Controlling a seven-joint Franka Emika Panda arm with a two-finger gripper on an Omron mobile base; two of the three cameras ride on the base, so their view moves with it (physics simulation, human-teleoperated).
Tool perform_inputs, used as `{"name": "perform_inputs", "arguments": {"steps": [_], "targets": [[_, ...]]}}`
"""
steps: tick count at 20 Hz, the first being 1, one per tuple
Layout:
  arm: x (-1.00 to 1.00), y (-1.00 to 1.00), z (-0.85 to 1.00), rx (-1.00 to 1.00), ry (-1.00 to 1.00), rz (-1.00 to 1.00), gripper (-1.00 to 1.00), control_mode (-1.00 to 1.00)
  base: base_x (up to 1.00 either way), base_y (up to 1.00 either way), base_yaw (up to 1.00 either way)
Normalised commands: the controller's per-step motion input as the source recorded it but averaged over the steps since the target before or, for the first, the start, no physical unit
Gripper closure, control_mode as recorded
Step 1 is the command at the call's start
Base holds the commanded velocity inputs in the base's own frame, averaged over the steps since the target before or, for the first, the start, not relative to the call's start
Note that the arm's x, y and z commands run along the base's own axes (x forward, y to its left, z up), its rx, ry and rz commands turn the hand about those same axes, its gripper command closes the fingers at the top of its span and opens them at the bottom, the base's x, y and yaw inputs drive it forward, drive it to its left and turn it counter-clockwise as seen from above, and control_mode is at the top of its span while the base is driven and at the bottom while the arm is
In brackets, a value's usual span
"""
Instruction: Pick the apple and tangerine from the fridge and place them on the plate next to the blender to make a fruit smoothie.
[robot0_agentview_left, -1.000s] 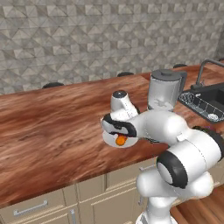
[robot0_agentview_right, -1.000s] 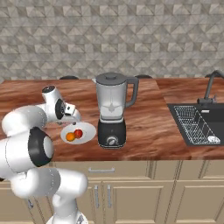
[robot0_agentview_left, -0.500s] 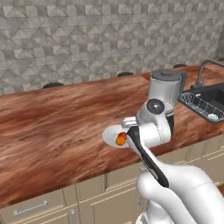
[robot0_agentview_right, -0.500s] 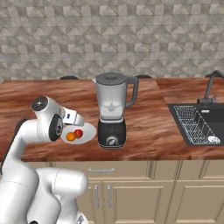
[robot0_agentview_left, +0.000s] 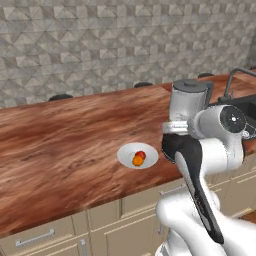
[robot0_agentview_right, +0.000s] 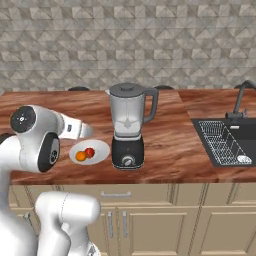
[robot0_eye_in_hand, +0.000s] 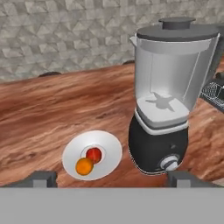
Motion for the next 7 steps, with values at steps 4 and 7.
{"name": "perform_inputs", "arguments": {"steps": [4, 7], "targets": [[-0.51, -0.1, 0.52, 0.0, -0.12, 0.05, -1.0, -1.0, 0.0, 0.0, 0.0], [0.0, 0.0, 0.0, 0.02, 0.0, 0.0, -1.0, -1.0, 0.0, 0.0, 0.0]]}}
